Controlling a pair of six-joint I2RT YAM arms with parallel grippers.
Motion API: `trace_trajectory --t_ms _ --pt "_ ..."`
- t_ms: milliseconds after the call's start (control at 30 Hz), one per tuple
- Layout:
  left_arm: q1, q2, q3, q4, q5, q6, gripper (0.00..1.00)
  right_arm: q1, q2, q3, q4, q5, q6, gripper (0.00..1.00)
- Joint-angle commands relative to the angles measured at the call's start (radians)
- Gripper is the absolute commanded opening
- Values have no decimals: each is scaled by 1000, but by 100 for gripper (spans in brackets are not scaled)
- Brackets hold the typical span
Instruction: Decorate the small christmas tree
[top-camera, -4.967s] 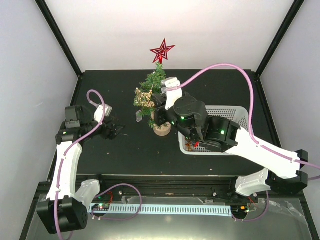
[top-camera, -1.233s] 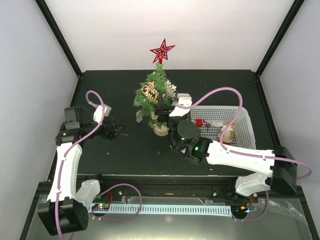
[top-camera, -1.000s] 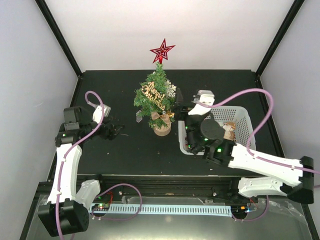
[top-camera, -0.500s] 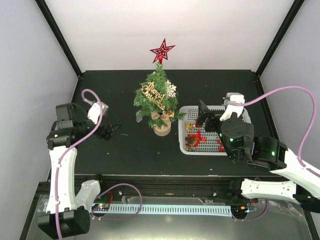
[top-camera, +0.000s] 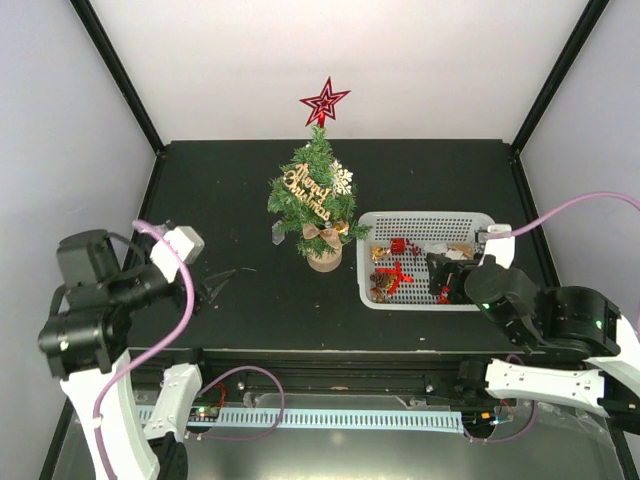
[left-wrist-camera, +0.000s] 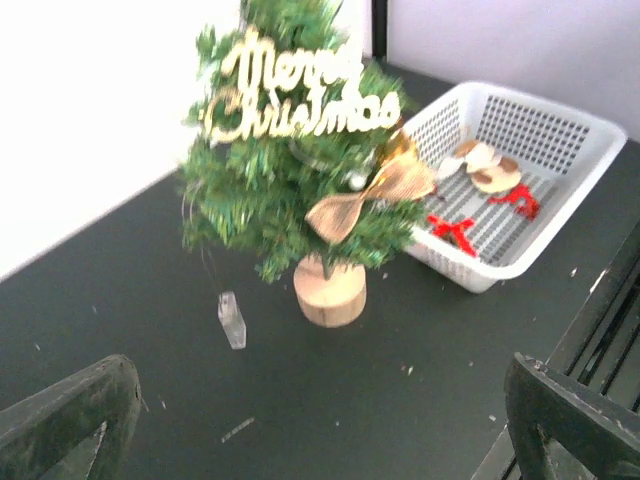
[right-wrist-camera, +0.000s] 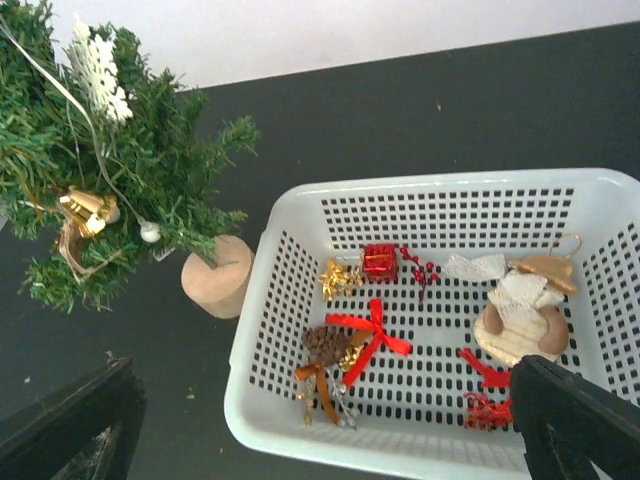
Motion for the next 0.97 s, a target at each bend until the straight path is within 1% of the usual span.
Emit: trace_trajectory --t_ms 0,67,167,267,367,467,633,933 --pt "8 -22 191 -191 88 -20 99 -3 -70 -18 -106 -57 54 100" --pt "6 -22 250 -216 118 -60 99 -3 -120 -31 -68 -85 27 100" --pt "6 -37 292 -206 118 -114 99 -4 -220 -51 22 -124 -48 100" --pt "3 -72 276 -134 107 -211 99 -3 -283 -19 46 -135 -96 100" --pt "3 -123 227 -57 121 -296 99 -5 -285 40 23 -154 -120 100" --pt "2 -153 176 -25 142 -320 99 -3 -284 60 12 -137 -141 100" --pt "3 -192 97 2 124 -343 99 -4 -288 55 19 -121 -156 100" --pt "3 -204 106 2 127 -352 99 -4 -277 40 28 -93 -168 100"
